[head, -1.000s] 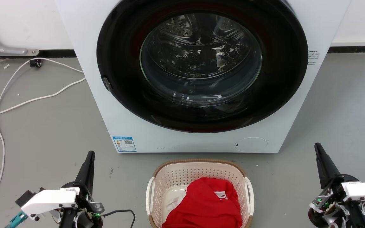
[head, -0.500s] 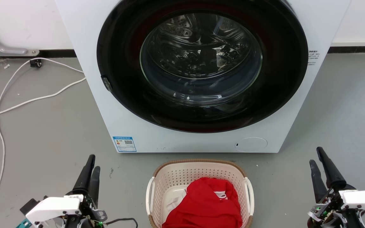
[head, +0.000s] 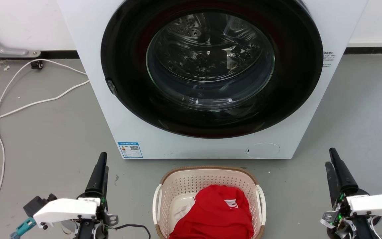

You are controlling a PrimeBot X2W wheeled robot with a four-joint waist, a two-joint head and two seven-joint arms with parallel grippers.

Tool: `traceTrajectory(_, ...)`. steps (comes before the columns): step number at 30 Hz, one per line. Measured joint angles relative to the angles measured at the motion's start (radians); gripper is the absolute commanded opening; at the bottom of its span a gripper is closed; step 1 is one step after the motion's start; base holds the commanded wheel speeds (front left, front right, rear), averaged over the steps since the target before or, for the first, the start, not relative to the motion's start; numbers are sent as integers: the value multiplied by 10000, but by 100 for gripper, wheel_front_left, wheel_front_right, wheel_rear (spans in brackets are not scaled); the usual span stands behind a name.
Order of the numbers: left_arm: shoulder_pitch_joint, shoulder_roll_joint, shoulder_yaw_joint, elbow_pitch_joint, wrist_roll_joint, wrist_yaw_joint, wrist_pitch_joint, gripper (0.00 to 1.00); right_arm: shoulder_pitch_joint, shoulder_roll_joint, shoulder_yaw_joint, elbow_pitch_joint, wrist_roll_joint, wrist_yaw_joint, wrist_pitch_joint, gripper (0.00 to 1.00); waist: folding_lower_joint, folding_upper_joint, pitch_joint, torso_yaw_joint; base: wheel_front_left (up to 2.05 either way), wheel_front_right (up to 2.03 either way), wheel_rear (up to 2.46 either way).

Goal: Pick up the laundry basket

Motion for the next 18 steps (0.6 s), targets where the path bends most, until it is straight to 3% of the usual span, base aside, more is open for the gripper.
traceTrajectory(18,-51,4,-696,-441,4044,0,-706,100,-7,-10,228,-408,-5091,0,-704,100,0,0,44,41,0,0,0)
